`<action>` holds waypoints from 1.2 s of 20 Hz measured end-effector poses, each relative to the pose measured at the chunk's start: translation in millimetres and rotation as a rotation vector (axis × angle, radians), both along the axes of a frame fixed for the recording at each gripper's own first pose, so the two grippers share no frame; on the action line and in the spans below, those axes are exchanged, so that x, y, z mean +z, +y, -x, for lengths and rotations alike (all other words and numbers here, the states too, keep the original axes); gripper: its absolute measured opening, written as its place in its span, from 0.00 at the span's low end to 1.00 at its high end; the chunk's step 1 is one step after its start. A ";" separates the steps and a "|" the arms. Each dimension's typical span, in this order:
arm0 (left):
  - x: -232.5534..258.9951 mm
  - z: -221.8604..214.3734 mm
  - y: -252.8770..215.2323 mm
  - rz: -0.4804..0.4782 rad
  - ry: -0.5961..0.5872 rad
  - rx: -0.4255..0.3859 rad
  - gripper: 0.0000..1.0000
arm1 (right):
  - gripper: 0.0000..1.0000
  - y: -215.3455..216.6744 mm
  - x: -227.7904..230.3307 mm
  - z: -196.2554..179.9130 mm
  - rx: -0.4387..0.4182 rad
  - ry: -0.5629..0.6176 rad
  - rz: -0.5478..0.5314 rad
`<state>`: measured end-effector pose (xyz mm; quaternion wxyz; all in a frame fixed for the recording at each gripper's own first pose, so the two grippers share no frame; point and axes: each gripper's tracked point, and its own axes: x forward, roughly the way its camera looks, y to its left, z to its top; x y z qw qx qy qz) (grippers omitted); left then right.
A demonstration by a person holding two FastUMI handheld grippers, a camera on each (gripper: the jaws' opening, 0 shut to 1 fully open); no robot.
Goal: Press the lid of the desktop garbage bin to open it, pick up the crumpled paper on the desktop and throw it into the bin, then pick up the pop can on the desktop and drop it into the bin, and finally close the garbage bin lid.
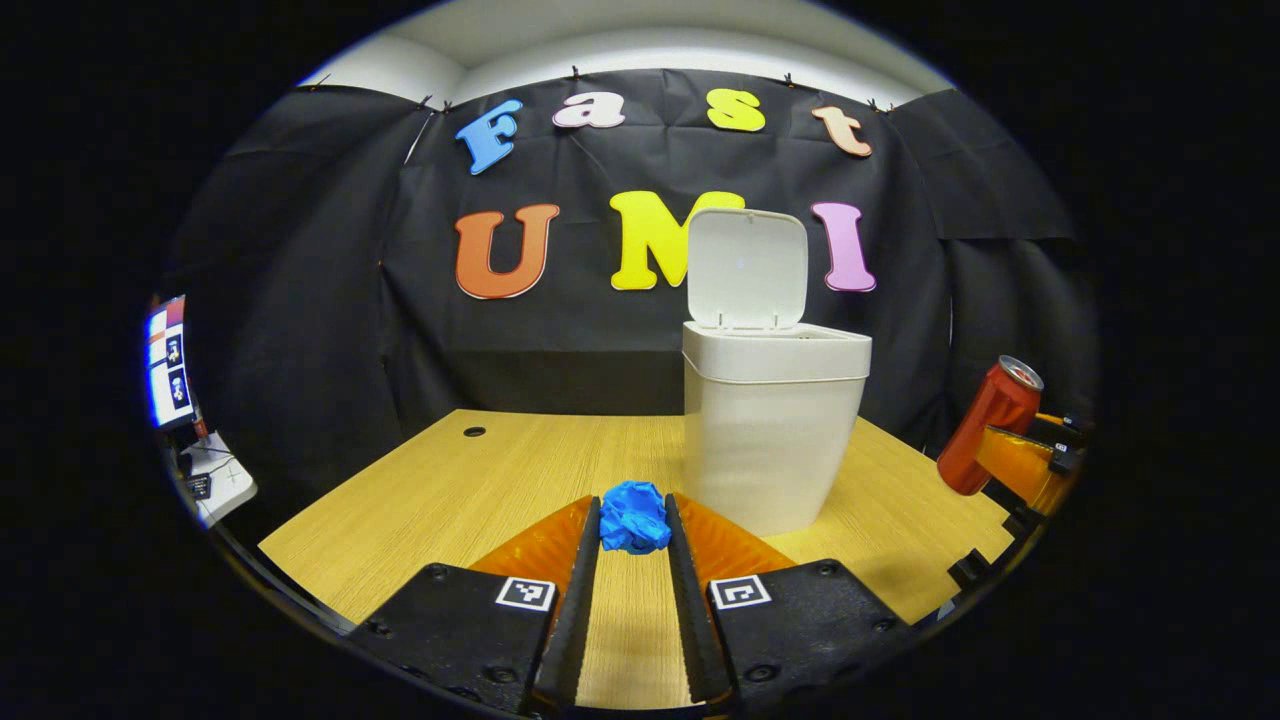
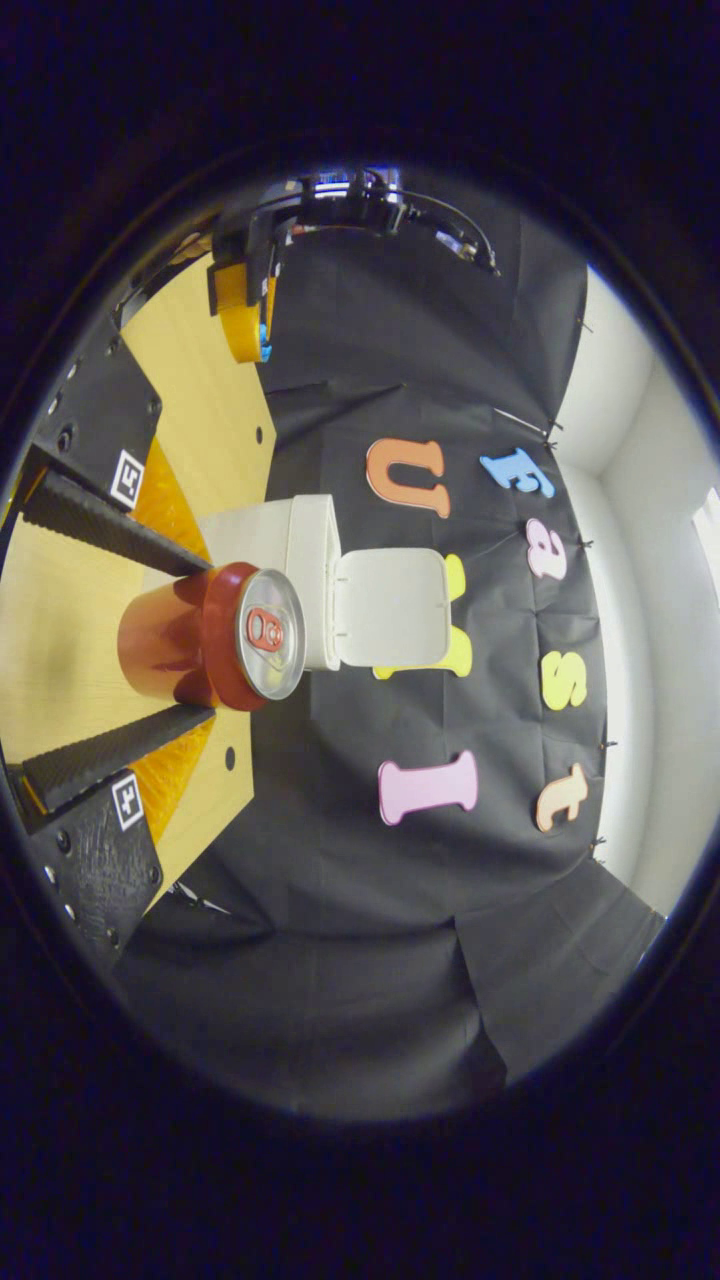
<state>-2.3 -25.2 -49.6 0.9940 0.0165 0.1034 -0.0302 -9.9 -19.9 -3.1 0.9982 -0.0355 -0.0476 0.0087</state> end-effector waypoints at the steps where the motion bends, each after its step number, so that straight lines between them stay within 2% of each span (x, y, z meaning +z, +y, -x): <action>1: 7.1 -4.3 -2.0 -0.010 -0.010 0.006 0.42 | 0.80 -3.5 2.6 1.2 0.005 -0.008 0.003; 8: 67.0 -51.3 -31.6 0.012 -0.028 0.021 0.42 | 0.80 -2.8 -9.7 -3.7 0.111 0.036 0.038; 14: 103.5 -101.0 -68.0 -0.012 -0.047 -0.019 0.42 | 0.81 -8.0 -31.9 -2.2 0.154 0.077 -0.015; 18: 114.2 -139.3 -91.4 0.014 -0.099 -0.029 0.42 | 0.81 -16.6 -49.5 -7.2 0.166 0.119 -0.046; 20: 123.1 -160.0 -98.2 -0.015 -0.150 -0.015 0.42 | 0.81 -19.9 -58.3 -8.9 0.174 0.139 -0.054; 24: 118.2 -198.0 -131.4 -0.027 -0.190 -0.074 0.42 | 0.81 -29.3 -66.1 -7.6 0.195 0.131 -0.090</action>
